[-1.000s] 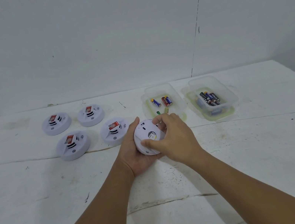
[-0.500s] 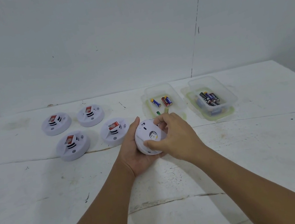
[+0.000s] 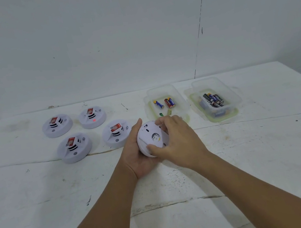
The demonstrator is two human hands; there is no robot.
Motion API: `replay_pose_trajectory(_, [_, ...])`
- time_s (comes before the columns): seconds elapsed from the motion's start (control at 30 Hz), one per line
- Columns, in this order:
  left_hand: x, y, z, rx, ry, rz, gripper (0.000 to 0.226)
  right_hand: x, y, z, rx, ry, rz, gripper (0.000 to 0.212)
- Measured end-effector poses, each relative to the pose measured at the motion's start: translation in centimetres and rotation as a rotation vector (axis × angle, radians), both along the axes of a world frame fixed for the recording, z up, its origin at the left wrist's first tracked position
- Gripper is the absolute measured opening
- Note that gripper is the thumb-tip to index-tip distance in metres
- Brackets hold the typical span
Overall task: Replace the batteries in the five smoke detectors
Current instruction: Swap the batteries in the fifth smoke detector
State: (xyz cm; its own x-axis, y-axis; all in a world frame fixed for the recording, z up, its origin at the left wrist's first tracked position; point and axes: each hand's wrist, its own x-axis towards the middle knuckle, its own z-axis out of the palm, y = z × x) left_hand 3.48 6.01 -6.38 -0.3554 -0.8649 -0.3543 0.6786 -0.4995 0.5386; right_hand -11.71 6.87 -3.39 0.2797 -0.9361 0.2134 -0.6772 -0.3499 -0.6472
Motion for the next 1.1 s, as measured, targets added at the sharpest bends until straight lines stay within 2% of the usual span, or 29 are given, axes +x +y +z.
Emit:
replay_pose_trajectory(0.1, [0.1, -0.2, -0.2, 0.001, 0.005, 0.006, 0.063, 0.0, -0.3, 0.2, 0.007, 0.014, -0.002, 0.072])
replay_pose_trajectory(0.23, [-0.1, -0.1, 0.0, -0.015, 0.035, -0.01, 0.061, 0.1, -0.7, 0.5, 0.082, -0.074, -0.01, 0.064])
replay_pose_trajectory(0.47, [0.1, -0.2, -0.3, -0.021, -0.035, -0.015, 0.068, 0.4, -0.5, -0.2, 0.01, -0.071, -0.023, 0.063])
replay_pose_trajectory(0.73, [0.1, -0.1, -0.2, -0.006, 0.007, 0.008, 0.061, 0.4, -0.6, -0.2, -0.001, -0.051, 0.045, 0.073])
replay_pose_trajectory(0.83, [0.1, -0.3, -0.3, -0.007, -0.027, -0.01, 0.068, 0.3, -0.6, -0.2, 0.026, -0.065, 0.004, 0.069])
replay_pose_trajectory(1.0, [0.1, -0.2, -0.3, 0.012, -0.019, 0.003, 0.063, 1.1, -0.5, -0.1, -0.007, -0.085, -0.04, 0.07])
replay_pose_trajectory(1.1, [0.0, -0.2, -0.2, 0.002, 0.0, 0.01, 0.061, 1.3, -1.1, 0.3, 0.013, -0.115, -0.064, 0.064])
